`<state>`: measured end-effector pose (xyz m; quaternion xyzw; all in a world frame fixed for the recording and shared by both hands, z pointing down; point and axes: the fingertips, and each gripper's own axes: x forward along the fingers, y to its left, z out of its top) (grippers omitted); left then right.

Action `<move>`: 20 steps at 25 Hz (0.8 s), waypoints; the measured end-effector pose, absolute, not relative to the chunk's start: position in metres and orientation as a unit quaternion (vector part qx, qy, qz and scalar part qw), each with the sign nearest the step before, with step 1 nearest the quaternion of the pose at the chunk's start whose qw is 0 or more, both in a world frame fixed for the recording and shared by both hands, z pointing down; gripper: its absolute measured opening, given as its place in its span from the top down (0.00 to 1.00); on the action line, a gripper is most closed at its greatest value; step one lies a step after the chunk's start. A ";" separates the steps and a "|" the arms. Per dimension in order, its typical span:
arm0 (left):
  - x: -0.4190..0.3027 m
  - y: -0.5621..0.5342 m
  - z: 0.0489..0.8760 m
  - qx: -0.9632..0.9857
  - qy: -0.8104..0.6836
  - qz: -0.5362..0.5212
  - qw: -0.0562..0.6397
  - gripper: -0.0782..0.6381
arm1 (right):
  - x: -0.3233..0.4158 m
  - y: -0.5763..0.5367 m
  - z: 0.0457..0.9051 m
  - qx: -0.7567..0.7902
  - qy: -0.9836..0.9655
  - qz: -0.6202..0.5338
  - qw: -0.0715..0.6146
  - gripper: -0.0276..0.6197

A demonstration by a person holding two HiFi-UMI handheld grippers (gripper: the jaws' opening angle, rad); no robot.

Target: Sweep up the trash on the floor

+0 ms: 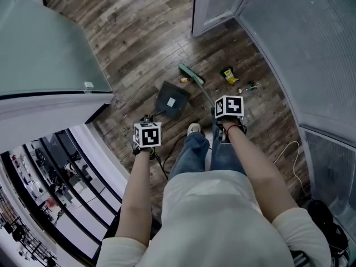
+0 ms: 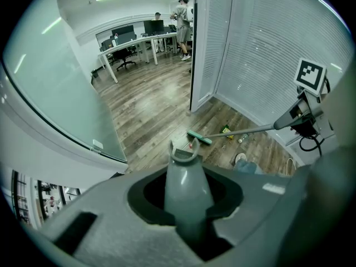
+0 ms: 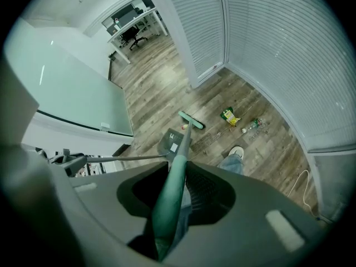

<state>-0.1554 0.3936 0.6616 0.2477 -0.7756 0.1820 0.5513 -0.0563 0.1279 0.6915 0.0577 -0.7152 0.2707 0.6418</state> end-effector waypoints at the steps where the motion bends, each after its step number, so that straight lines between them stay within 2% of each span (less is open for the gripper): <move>1: -0.155 0.394 0.662 0.248 -0.776 0.182 0.551 0.76 | -0.055 0.130 0.693 0.053 -0.712 0.270 0.646 0.79; 20: -0.154 0.394 0.663 0.250 -0.776 0.182 0.550 0.76 | -0.044 0.156 0.695 0.011 -0.698 0.263 0.666 0.79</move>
